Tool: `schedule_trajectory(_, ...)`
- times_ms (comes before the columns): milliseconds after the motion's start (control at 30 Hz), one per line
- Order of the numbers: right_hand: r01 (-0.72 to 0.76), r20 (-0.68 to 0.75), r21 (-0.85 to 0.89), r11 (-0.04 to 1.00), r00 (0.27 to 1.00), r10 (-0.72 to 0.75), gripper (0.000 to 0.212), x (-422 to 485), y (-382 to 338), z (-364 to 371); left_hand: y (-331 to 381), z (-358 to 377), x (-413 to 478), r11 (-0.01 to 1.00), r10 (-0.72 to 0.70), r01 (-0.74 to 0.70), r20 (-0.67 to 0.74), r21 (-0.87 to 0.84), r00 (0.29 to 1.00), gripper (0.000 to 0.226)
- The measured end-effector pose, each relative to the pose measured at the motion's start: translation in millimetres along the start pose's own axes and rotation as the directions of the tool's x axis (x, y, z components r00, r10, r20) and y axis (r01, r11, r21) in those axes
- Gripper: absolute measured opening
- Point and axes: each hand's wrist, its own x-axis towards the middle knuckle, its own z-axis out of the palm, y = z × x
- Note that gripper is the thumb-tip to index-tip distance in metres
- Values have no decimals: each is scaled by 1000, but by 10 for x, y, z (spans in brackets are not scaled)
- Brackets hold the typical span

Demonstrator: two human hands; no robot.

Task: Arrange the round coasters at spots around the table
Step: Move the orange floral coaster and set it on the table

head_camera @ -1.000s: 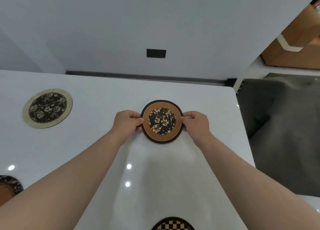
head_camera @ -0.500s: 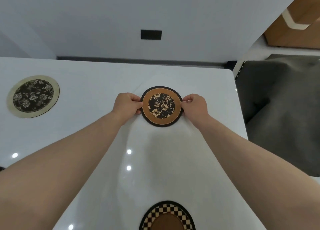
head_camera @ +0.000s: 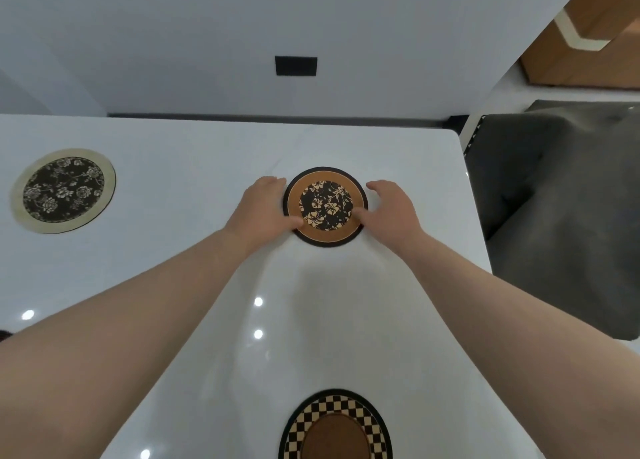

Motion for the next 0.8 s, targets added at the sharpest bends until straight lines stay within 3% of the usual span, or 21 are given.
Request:
schedule_trajectory(67,105,125,-195,975,989,-81,91,23,34,1,-83,16,18,966,47,-59,51,252,998,110)
schedule_trajectory(167,193,208,-374,907,971,-121,108,67,92,13,-197,69,63,900,81,-111,90,420,993,112)
schedule_trajectory(533,252,195,-380,890,962,-189,110,113,233,24,-260,209,149,919,73,-85,45,385,996,115)
schedule_trajectory(800,273,227,-380,884,954,-197,98,86,164,-14,-104,163,148,923,17,-55,102,381,995,93)
